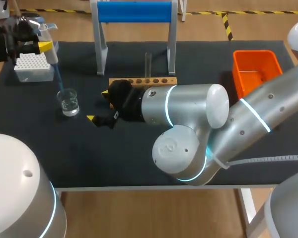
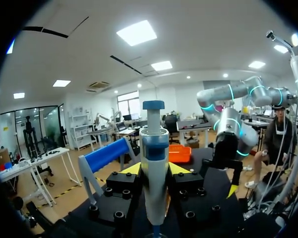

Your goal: Invert the test tube, pick up the pipette, mount the tip to pipette, aspirate from beaker and dispense into the tube, eject the tip, return the pipette, and cap with the stopper.

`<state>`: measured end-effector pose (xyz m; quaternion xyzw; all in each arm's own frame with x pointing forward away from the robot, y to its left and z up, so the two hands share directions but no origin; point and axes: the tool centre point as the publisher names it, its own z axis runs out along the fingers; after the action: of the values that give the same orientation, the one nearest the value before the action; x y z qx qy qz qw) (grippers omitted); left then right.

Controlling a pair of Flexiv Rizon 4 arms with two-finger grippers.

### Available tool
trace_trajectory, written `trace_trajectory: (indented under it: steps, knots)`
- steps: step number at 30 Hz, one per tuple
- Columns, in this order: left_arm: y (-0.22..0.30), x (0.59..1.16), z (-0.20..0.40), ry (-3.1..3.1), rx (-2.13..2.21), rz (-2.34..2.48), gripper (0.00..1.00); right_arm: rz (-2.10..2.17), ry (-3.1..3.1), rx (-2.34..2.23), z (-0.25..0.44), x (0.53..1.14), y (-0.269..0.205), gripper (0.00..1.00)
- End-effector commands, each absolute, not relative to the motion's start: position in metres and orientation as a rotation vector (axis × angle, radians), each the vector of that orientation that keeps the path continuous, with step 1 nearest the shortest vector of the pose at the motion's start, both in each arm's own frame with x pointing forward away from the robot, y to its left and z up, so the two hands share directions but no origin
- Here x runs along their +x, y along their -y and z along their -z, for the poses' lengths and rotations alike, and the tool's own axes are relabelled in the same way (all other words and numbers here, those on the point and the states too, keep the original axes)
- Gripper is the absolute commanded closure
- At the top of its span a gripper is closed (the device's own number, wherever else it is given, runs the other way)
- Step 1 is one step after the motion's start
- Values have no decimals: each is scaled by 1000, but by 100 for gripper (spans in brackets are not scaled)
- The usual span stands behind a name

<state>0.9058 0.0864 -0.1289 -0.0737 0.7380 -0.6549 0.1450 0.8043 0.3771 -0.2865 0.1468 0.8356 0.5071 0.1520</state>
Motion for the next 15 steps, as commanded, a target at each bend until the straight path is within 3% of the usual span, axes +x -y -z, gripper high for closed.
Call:
trace_trajectory:
  steps: [1,15]
  knots:
    - [-87,912,136,-2130,-197,1901,100,-1459,-2393,423,288,804,-378,0]
    - [-86,914,158,-2129,-190,1922,100,-1459,-2393,423,288,804,-378,0]
